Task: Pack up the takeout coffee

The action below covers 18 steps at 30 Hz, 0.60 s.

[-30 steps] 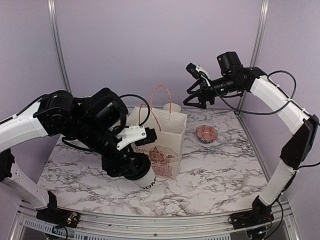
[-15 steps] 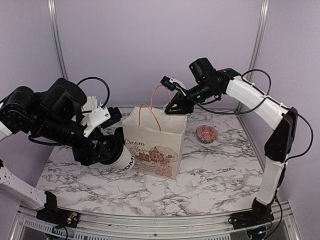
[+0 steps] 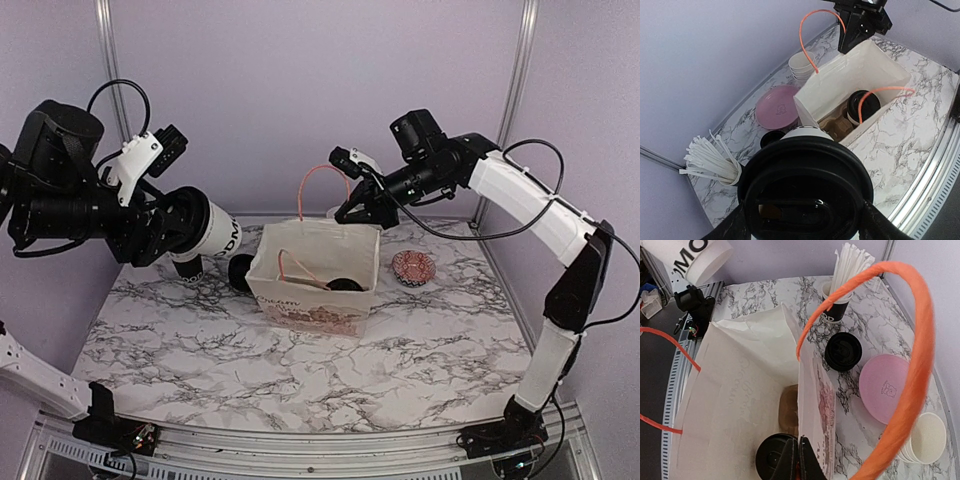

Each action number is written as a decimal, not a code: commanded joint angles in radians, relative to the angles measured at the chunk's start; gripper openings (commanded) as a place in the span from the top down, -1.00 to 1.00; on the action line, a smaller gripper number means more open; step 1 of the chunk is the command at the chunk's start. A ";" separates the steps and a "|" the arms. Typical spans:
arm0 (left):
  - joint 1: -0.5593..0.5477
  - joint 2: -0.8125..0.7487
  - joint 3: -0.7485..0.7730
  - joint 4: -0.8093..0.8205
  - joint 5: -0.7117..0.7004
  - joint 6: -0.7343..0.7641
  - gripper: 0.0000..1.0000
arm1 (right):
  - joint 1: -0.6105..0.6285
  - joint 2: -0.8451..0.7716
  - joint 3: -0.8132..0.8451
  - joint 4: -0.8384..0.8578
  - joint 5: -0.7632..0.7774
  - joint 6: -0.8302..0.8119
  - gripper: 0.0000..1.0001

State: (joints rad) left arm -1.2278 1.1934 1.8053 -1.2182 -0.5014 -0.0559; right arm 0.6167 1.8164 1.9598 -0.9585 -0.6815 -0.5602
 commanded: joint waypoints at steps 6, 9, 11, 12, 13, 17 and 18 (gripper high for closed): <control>-0.005 0.151 0.171 0.028 0.068 0.133 -0.26 | 0.086 -0.126 -0.104 -0.022 -0.089 -0.104 0.94; -0.016 0.186 0.182 0.061 0.151 0.154 -0.24 | 0.124 -0.153 -0.149 -0.019 -0.067 -0.113 0.93; -0.032 0.205 0.186 0.075 0.183 0.162 -0.24 | 0.148 -0.173 -0.181 -0.011 -0.049 -0.110 0.93; -0.041 0.210 0.188 0.081 0.195 0.165 -0.24 | 0.157 -0.184 -0.192 -0.007 -0.042 -0.101 0.93; -0.050 0.214 0.189 0.086 0.209 0.165 -0.24 | 0.162 -0.192 -0.206 -0.005 -0.039 -0.098 0.93; -0.074 0.214 0.167 0.124 0.281 0.163 -0.24 | 0.169 -0.232 -0.245 -0.005 -0.047 -0.101 0.92; -0.077 0.217 0.159 0.128 0.284 0.163 -0.24 | 0.168 -0.245 -0.251 -0.006 -0.048 -0.102 0.92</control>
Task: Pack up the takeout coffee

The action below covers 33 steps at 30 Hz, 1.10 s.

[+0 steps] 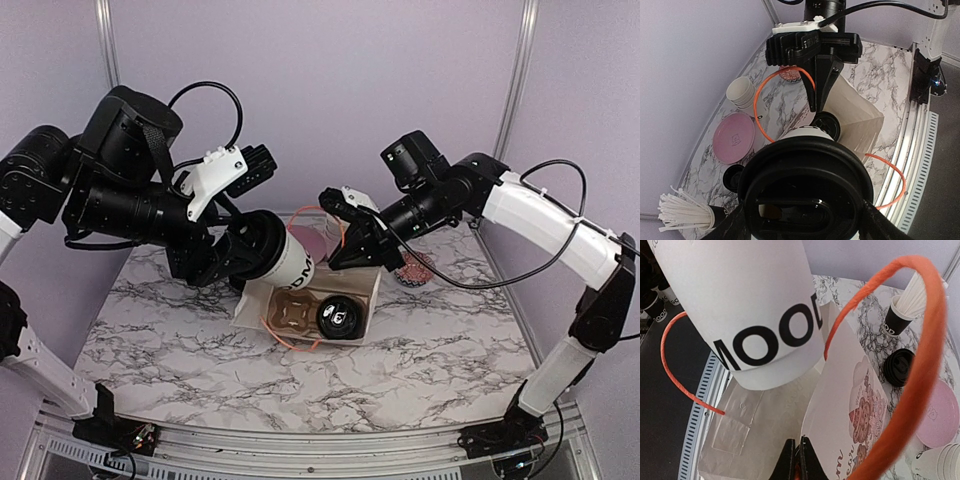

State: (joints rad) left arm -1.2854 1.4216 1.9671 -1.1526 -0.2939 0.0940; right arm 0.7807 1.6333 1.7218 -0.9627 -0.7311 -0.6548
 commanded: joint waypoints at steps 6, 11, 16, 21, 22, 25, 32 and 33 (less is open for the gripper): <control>-0.035 0.005 -0.053 0.077 0.131 0.016 -0.24 | 0.005 -0.111 -0.038 0.007 -0.027 0.012 0.90; -0.060 0.025 -0.064 0.083 0.150 0.017 -0.24 | 0.004 -0.110 -0.037 -0.017 -0.078 0.010 0.89; -0.084 0.054 -0.101 0.080 0.083 0.018 -0.24 | 0.005 -0.129 -0.066 -0.020 -0.108 0.006 0.90; -0.125 0.090 -0.129 0.060 -0.033 0.013 -0.23 | 0.006 -0.145 -0.072 -0.022 -0.120 0.005 0.86; -0.135 0.097 -0.133 0.057 -0.053 0.013 -0.23 | 0.006 -0.144 -0.068 -0.023 -0.122 0.007 0.83; -0.158 0.131 -0.138 0.044 -0.114 0.019 -0.23 | -0.003 -0.136 -0.026 -0.050 -0.132 -0.005 0.71; -0.196 0.201 -0.134 -0.004 -0.220 0.035 -0.23 | -0.194 -0.083 0.126 -0.201 -0.344 -0.130 -0.13; -0.201 0.208 -0.135 -0.007 -0.233 0.037 -0.22 | -0.230 -0.075 0.133 -0.198 -0.359 -0.132 -0.15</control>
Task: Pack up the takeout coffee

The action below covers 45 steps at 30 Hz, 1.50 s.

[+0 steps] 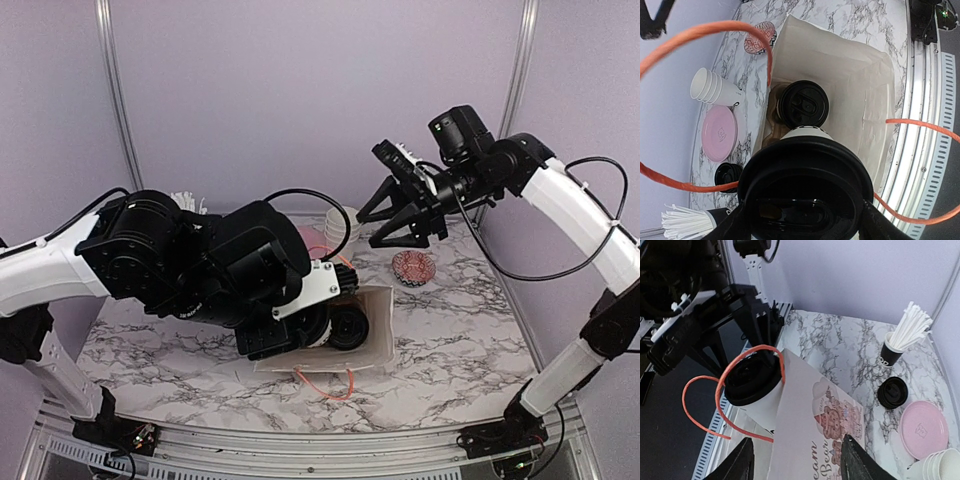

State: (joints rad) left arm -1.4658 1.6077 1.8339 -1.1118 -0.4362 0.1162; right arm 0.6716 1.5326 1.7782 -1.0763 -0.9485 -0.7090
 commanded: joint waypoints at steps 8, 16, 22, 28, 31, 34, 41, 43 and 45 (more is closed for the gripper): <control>-0.043 0.054 -0.034 -0.066 -0.237 0.035 -0.22 | -0.179 0.159 0.009 0.246 0.025 0.172 0.00; -0.046 0.055 -0.070 -0.074 -0.248 0.051 -0.22 | -0.179 0.380 0.058 0.351 0.148 0.274 0.07; -0.047 0.078 -0.055 -0.074 -0.228 0.087 -0.22 | -0.171 0.521 0.117 0.306 0.184 0.265 0.09; -0.061 0.081 -0.039 -0.076 -0.157 0.123 -0.22 | -0.125 0.563 0.059 0.337 0.308 0.242 0.09; -0.062 0.069 -0.020 -0.074 -0.091 0.122 -0.23 | -0.108 0.588 0.050 0.333 0.341 0.233 0.09; -0.062 0.063 -0.026 -0.073 -0.108 0.132 -0.23 | -0.088 0.613 0.048 0.333 0.383 0.223 0.08; -0.054 0.073 -0.086 -0.057 -0.169 0.166 -0.23 | -0.067 0.670 0.064 0.318 0.395 0.216 0.08; -0.051 0.068 -0.090 -0.045 -0.168 0.171 -0.23 | -0.061 0.681 0.070 0.306 0.397 0.197 0.08; -0.047 0.063 -0.097 -0.043 -0.171 0.174 -0.23 | -0.050 0.687 0.071 0.293 0.391 0.183 0.08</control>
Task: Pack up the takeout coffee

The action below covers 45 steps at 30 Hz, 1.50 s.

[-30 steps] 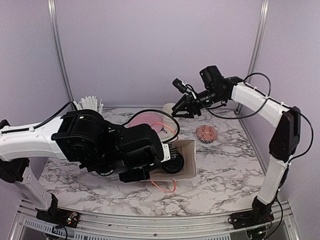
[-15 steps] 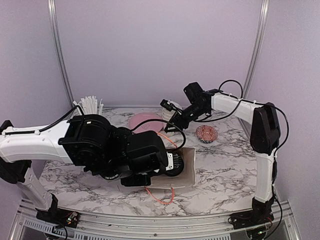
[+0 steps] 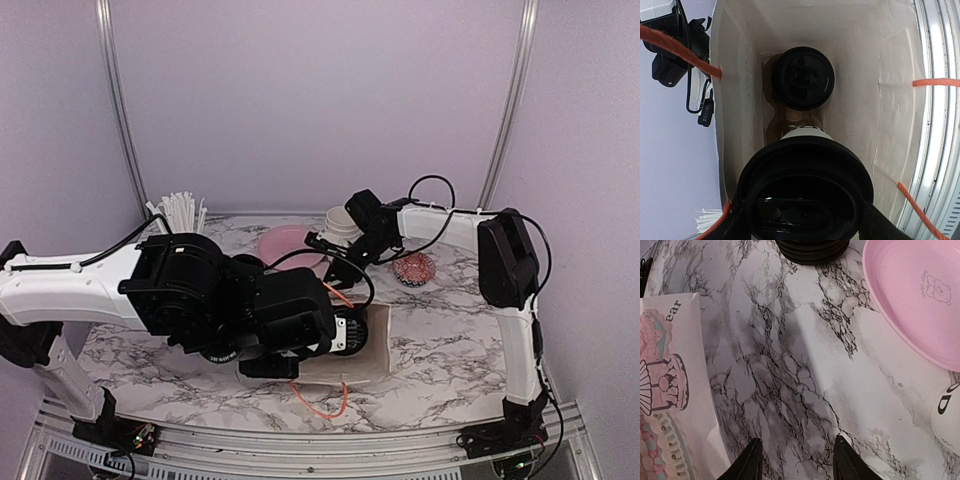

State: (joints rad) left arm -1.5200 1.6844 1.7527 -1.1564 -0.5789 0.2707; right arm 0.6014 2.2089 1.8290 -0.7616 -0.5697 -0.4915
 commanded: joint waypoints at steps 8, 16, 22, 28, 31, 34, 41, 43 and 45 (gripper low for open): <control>0.025 -0.029 -0.076 0.008 -0.076 0.032 -0.23 | 0.064 0.015 -0.011 -0.076 -0.058 -0.091 0.08; 0.024 -0.051 -0.102 0.025 -0.085 0.041 -0.22 | 0.073 0.039 -0.002 -0.084 -0.068 -0.105 0.08; 0.025 -0.096 -0.173 0.086 -0.077 0.066 -0.22 | 0.075 0.105 0.066 -0.100 -0.078 -0.100 0.08; 0.024 -0.123 -0.190 0.121 -0.044 0.080 -0.22 | 0.096 0.119 0.076 -0.115 -0.110 -0.117 0.08; 0.021 -0.138 -0.194 0.122 -0.026 0.081 -0.21 | 0.119 0.105 0.048 -0.117 -0.133 -0.143 0.07; 0.017 -0.158 -0.211 0.129 -0.002 0.086 -0.20 | 0.141 0.103 0.036 -0.132 -0.163 -0.173 0.07; 0.005 -0.190 -0.212 0.127 0.069 0.091 -0.20 | 0.170 0.122 0.029 -0.185 -0.237 -0.244 0.06; 0.004 -0.198 -0.213 0.126 0.109 0.084 -0.20 | 0.175 0.123 0.027 -0.177 -0.243 -0.234 0.06; -0.003 -0.201 -0.213 0.125 0.132 0.071 -0.20 | 0.178 0.116 0.023 -0.162 -0.239 -0.216 0.07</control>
State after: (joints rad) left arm -1.5116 1.5169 1.5448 -1.0435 -0.5175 0.3523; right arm 0.7696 2.3386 1.8572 -0.9161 -0.7692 -0.6979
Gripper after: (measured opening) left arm 0.704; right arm 0.467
